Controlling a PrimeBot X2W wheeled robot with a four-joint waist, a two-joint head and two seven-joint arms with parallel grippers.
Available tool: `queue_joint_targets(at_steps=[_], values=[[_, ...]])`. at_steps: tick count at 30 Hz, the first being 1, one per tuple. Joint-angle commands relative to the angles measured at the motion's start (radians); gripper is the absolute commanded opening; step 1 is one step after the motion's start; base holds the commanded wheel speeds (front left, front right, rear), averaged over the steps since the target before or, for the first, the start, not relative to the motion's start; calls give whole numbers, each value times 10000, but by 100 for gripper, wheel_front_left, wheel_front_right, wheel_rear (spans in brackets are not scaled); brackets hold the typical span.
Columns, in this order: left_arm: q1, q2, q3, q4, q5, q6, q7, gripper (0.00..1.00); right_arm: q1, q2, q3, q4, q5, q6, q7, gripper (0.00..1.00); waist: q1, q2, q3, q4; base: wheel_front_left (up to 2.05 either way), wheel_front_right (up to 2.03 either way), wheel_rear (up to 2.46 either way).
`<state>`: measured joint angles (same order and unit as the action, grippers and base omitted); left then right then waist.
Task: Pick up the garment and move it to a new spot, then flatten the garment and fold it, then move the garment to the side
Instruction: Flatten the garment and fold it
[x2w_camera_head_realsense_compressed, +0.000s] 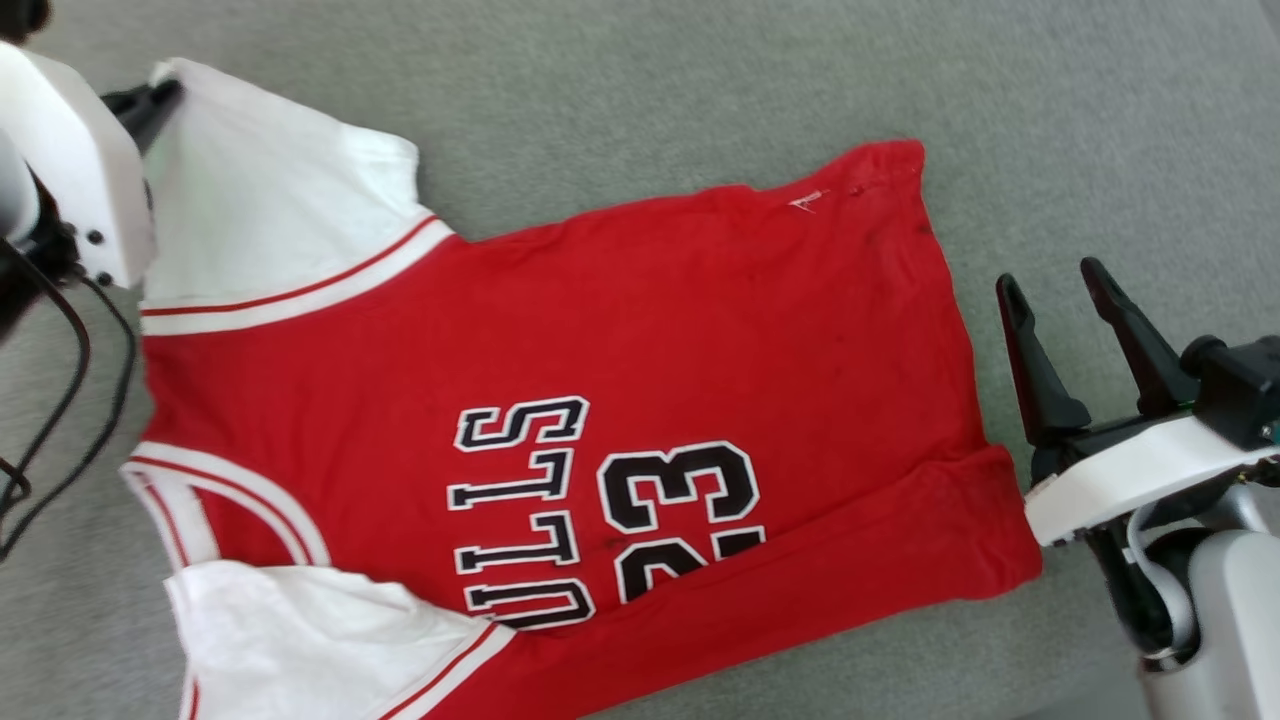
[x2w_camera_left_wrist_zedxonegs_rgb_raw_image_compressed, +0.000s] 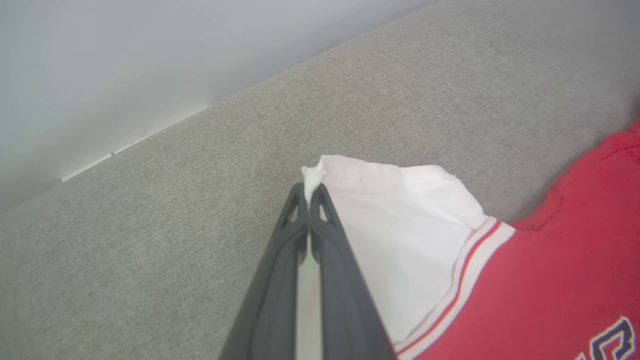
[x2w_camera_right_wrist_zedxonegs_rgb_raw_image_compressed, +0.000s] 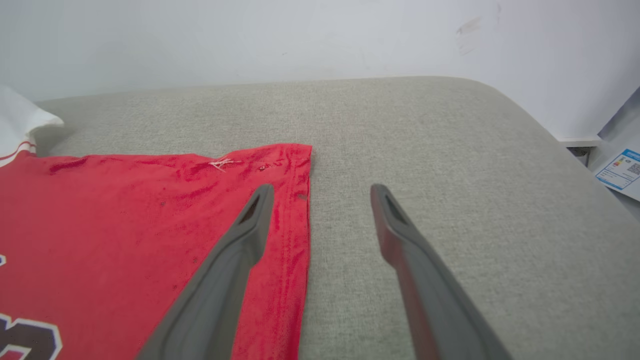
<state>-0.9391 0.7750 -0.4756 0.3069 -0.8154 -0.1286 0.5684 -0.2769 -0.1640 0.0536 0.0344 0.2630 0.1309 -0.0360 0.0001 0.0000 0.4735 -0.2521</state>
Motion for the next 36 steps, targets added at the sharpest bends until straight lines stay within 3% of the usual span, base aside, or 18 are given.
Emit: queue_joint_targets(at_steps=[1, 7, 9, 17, 26, 36], values=[[328, 34, -120, -362, -133, -15, -270, 0, -29, -351, 46, -116, 44, -6, 588, 100, -1, 0, -618, 564, 0, 0, 0], [1230, 292, -269, -1993, -467, -19, -769, 0, -421, -1530, 192, -413, 439, -4, 3444, 100, -1, 0, -1128, 1240, 0, 0, 0], [1426, 336, -224, -2255, -537, -5, -880, 0, -526, -1689, 205, -431, 568, -6, 3949, 100, -1, 0, -1160, 1338, 0, 0, 0], [2987, 586, 46, -4513, -692, 513, -1757, 0, -1788, -3229, 425, -60, 894, -4, 7416, 100, -1, 0, -952, 2148, 0, 0, 0], [4213, 814, -87, -6592, -314, 1108, -2189, 0, -3345, -3509, 573, 1001, 1340, -6, 9070, 100, -1, 0, -374, 3037, 0, 0, 0], [4609, 495, -484, -7397, 122, 1390, -2402, 0, -3998, -3606, 1464, 2736, 536, -4, 9379, 100, -1, 0, 61, 3725, 0, 0, 0]])
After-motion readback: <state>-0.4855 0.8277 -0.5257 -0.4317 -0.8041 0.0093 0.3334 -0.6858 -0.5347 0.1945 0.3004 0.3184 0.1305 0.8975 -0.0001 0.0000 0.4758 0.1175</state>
